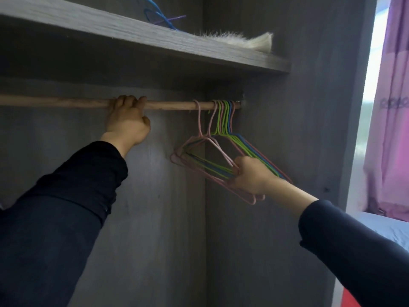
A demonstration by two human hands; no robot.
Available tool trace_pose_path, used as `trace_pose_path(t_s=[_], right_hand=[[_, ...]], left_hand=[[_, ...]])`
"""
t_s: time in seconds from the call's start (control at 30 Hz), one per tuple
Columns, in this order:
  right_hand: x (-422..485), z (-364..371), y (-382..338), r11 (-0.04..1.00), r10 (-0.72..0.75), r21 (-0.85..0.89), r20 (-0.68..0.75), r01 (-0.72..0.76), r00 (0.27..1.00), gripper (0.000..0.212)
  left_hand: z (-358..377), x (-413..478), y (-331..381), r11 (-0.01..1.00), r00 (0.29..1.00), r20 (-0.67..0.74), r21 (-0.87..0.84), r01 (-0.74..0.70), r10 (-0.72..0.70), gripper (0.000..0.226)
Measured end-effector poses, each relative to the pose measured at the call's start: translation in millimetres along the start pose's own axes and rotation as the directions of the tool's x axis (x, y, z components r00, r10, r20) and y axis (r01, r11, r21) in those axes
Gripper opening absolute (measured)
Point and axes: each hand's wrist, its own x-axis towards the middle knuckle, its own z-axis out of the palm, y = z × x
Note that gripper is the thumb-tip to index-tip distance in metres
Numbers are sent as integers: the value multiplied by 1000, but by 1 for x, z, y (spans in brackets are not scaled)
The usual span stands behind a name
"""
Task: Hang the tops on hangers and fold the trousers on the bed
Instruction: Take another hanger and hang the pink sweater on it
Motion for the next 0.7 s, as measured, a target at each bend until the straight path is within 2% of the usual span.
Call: trace_pose_path(t_s=[0.13, 0.33, 0.57, 0.63, 0.7], right_hand=[[-19, 9, 10, 991, 98, 85, 58, -102, 993, 31], [-40, 16, 26, 997, -1, 75, -152, 13, 988, 20], [-46, 30, 27, 1000, -11, 5, -140, 12, 990, 49], [-48, 32, 30, 1000, -21, -10, -168, 20, 986, 52], [-53, 33, 35, 999, -7, -34, -230, -1, 973, 44]], left_hand=[[1, 4, -2, 1000, 999, 26, 15, -24, 24, 59], [2, 6, -3, 998, 998, 52, 46, -39, 36, 65], [1, 0, 0, 988, 997, 63, 143, -57, 48, 85], [4, -1, 1, 991, 997, 66, 128, -41, 33, 88], [5, -4, 4, 994, 997, 77, 106, -15, 7, 91]])
